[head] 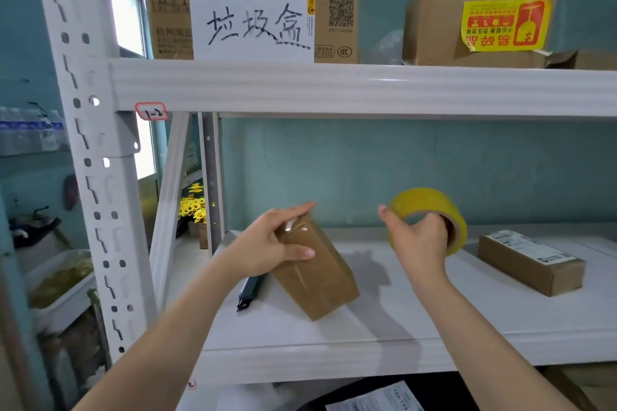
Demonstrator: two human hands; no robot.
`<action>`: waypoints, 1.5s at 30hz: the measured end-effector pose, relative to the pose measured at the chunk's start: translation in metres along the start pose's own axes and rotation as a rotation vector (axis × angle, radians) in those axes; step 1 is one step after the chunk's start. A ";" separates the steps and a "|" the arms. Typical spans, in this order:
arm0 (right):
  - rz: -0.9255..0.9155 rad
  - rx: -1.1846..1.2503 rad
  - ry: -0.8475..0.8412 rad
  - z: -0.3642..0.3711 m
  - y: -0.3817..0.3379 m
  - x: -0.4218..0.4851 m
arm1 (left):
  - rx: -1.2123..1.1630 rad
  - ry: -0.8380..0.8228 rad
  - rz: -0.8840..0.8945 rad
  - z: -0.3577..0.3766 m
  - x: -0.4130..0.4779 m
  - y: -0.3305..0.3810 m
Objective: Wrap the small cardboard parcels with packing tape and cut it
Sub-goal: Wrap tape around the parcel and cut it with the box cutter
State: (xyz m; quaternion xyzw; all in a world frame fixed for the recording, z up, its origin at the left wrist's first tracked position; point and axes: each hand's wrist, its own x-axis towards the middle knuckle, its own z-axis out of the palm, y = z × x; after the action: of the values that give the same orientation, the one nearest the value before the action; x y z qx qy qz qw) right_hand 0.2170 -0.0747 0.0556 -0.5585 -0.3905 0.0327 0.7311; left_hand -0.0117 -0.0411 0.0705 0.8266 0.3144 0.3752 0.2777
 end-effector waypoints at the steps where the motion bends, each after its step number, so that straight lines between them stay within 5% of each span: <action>1: 0.086 0.107 -0.008 -0.004 -0.003 0.003 | -0.041 0.052 0.004 0.001 -0.004 -0.004; 3: 0.163 0.180 -0.007 -0.011 0.002 0.007 | -0.130 0.153 0.025 0.008 -0.010 -0.014; 10: -0.086 -0.304 -0.054 -0.026 0.034 -0.012 | -0.408 0.279 -0.025 0.047 -0.030 -0.054; 17: -0.223 -0.414 -0.145 -0.016 0.041 -0.029 | -0.325 0.215 -0.095 0.039 -0.043 -0.073; 23: -0.086 -0.353 -0.235 -0.009 0.045 -0.049 | -0.269 0.209 -0.162 0.039 -0.060 -0.077; 26: -0.044 -0.305 -0.250 -0.007 0.046 -0.046 | -0.093 0.182 -0.217 0.030 -0.059 -0.076; 33: 0.012 -0.175 -0.310 0.006 0.064 -0.053 | 0.870 -0.012 -0.105 0.006 -0.036 -0.034; 39: 0.100 -0.112 -0.349 0.010 0.059 -0.053 | 0.814 -0.337 -0.146 0.044 0.001 0.000; 43: 0.354 0.179 -0.186 0.003 0.048 -0.048 | 0.713 -0.230 -0.164 0.050 0.007 -0.013; 45: 0.278 0.221 -0.050 0.002 0.038 -0.042 | 0.687 -0.146 -0.114 0.053 0.005 -0.013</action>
State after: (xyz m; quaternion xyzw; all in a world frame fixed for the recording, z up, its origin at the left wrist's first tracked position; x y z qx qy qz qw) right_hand 0.2015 -0.0790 0.0011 -0.5222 -0.3215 0.1902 0.7666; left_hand 0.0294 -0.0410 0.0341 0.8774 0.4473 0.1715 0.0257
